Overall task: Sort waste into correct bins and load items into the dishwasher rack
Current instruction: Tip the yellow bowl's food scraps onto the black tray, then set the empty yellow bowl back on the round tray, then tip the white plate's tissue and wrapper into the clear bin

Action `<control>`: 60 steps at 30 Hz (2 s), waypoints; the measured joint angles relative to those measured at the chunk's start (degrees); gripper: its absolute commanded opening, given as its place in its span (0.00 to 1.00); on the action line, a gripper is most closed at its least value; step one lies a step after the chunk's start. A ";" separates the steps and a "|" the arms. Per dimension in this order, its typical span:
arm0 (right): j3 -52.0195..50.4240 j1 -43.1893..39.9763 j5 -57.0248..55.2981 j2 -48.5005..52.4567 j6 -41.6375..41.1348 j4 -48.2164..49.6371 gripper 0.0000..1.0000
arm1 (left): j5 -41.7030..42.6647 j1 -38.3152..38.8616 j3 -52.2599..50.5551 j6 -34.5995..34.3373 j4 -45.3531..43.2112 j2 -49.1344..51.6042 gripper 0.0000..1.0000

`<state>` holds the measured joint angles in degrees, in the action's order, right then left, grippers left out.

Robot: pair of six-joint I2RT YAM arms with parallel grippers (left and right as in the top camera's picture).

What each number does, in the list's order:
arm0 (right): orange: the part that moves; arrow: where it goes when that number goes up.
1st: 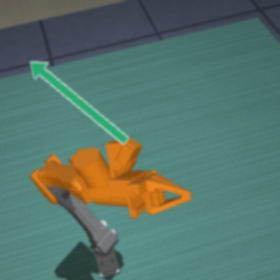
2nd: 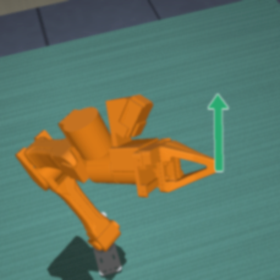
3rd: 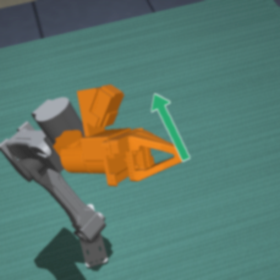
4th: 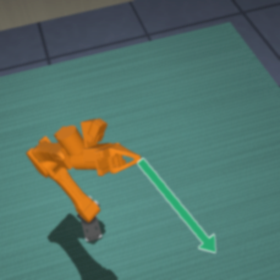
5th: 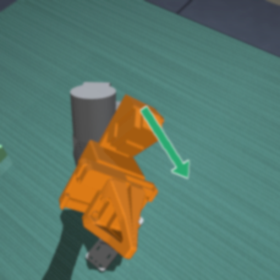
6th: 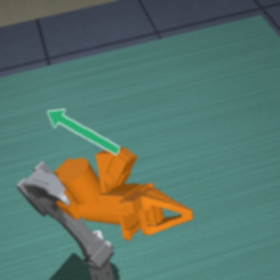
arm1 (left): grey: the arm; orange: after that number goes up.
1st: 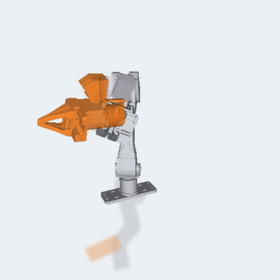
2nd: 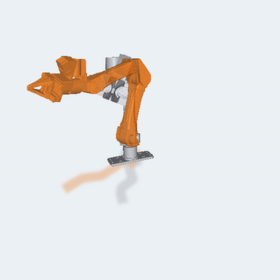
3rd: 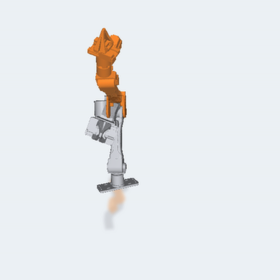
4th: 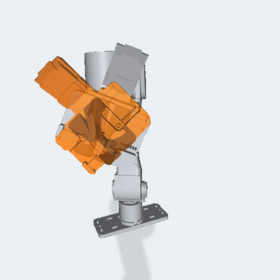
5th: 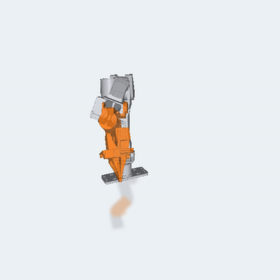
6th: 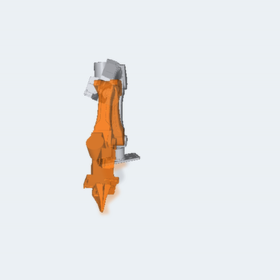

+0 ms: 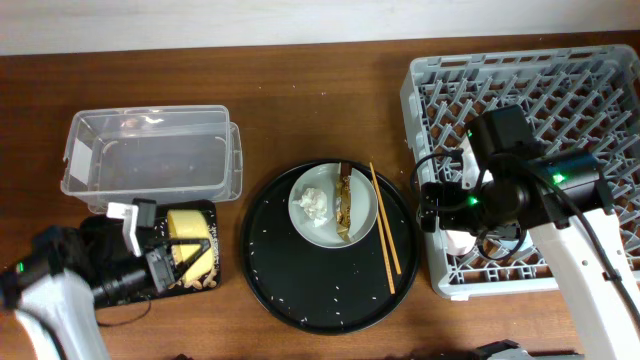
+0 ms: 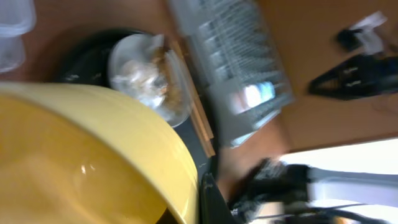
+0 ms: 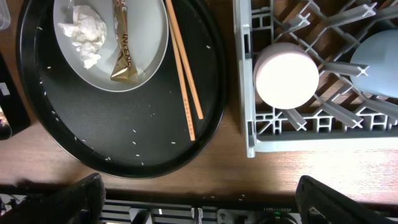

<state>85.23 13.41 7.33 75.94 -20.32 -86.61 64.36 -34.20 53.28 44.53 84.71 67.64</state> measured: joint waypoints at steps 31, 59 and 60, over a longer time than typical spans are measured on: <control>-0.02 0.04 0.00 0.00 0.02 0.50 0.98 | -62.66 80.19 7.61 -70.97 -30.45 26.91 0.69; 0.00 0.04 -0.02 0.00 0.02 0.48 1.00 | -68.89 50.03 35.36 -61.64 -31.34 31.95 0.00; -0.02 0.04 -0.02 0.00 0.00 0.48 0.99 | -69.16 46.84 35.36 -61.42 -31.39 31.89 0.00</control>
<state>85.21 13.45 7.31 75.94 -20.32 -86.13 -4.80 12.64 88.64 -16.88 53.32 99.53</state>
